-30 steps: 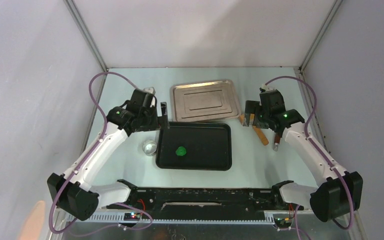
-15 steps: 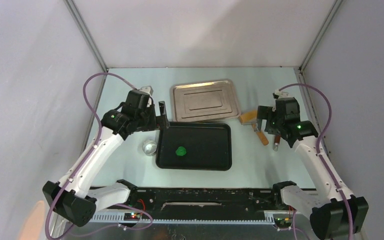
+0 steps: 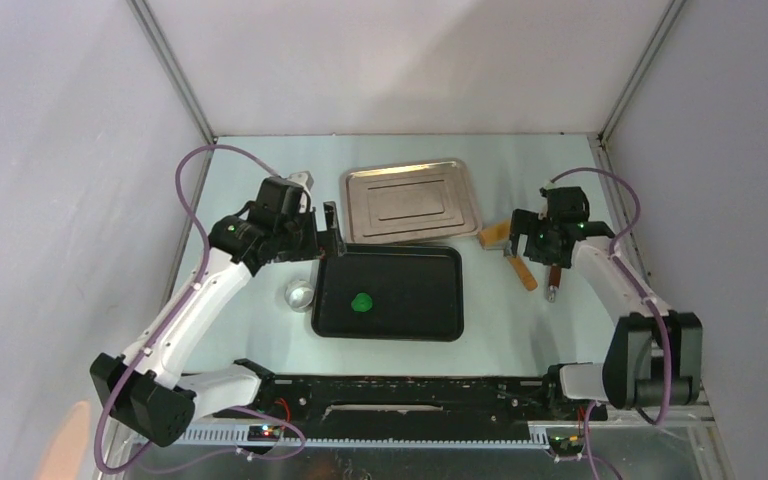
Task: Roll out the dumpling wrappers from the dough
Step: Pick up the rolling pin from the center of the board.
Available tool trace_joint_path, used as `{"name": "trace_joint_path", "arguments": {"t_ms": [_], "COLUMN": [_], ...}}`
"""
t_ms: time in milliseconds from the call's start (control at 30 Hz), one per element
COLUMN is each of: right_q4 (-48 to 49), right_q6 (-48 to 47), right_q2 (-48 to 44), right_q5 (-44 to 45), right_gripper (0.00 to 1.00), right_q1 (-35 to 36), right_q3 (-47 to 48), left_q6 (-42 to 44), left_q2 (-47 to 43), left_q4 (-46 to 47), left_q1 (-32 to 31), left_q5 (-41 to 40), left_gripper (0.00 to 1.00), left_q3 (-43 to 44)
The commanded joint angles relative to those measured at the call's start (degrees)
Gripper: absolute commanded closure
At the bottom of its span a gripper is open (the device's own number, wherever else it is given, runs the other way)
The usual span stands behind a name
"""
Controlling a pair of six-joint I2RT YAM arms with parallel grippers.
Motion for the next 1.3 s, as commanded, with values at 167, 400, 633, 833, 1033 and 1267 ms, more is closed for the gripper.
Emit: {"name": "trace_joint_path", "arguments": {"t_ms": [167,400,633,833,1033,1267], "right_q4": [7.94,8.36,7.73,6.80,3.63,0.51], "right_q6": [-1.39,-1.47,-1.61,-1.39,-0.24,3.57], "right_q2": [12.17,17.79,21.00,22.25,20.07,7.70], "right_q5": [-0.33,-1.33,2.80,7.08,8.09,7.05], "right_gripper": [0.05,0.11,0.34,0.52,1.00,1.00], "right_q1": [-1.45,-0.71,3.86,5.46,6.57,11.51], "right_q3": [0.76,1.71,2.55,3.12,2.67,-0.74], "left_q6": [0.47,0.39,0.59,0.89,1.58,0.79], "left_q2": [0.91,1.90,3.41,3.38,2.38,2.82], "left_q4": [0.02,-0.66,-1.08,-1.03,-1.28,-1.27], "left_q1": [-0.30,-0.30,-0.30,-0.34,-0.30,-0.39], "left_q5": [1.39,0.50,-0.04,0.25,0.34,4.77], "left_gripper": [0.00,0.00,0.00,0.00,0.00,0.00], "left_q3": [3.23,4.09,4.93,4.75,4.85,5.26]}}
